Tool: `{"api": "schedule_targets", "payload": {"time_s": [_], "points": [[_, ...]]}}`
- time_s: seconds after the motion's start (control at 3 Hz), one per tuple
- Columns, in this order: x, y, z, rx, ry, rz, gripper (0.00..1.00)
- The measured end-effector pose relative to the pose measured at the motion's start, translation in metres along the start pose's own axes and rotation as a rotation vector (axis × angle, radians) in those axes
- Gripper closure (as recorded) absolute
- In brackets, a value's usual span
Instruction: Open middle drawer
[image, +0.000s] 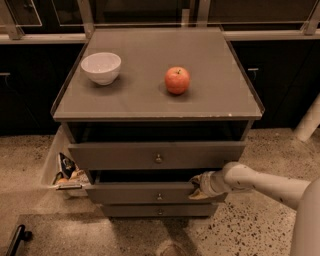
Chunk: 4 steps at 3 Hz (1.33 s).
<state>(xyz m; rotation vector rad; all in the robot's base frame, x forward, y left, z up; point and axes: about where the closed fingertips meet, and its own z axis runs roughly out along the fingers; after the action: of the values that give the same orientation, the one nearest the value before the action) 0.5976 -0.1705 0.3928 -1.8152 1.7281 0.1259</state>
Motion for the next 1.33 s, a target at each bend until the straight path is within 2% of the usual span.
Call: {"api": "schedule_targets", "payload": {"time_s": [0.67, 1.0, 1.33], "points": [[-0.001, -0.01, 0.007, -0.012, 0.003, 0.022, 0.39], [0.008, 0.007, -0.002, -0.035, -0.011, 0.061, 0.39], [0.016, 0.029, -0.021, -0.034, -0.027, 0.079, 0.62]]}}
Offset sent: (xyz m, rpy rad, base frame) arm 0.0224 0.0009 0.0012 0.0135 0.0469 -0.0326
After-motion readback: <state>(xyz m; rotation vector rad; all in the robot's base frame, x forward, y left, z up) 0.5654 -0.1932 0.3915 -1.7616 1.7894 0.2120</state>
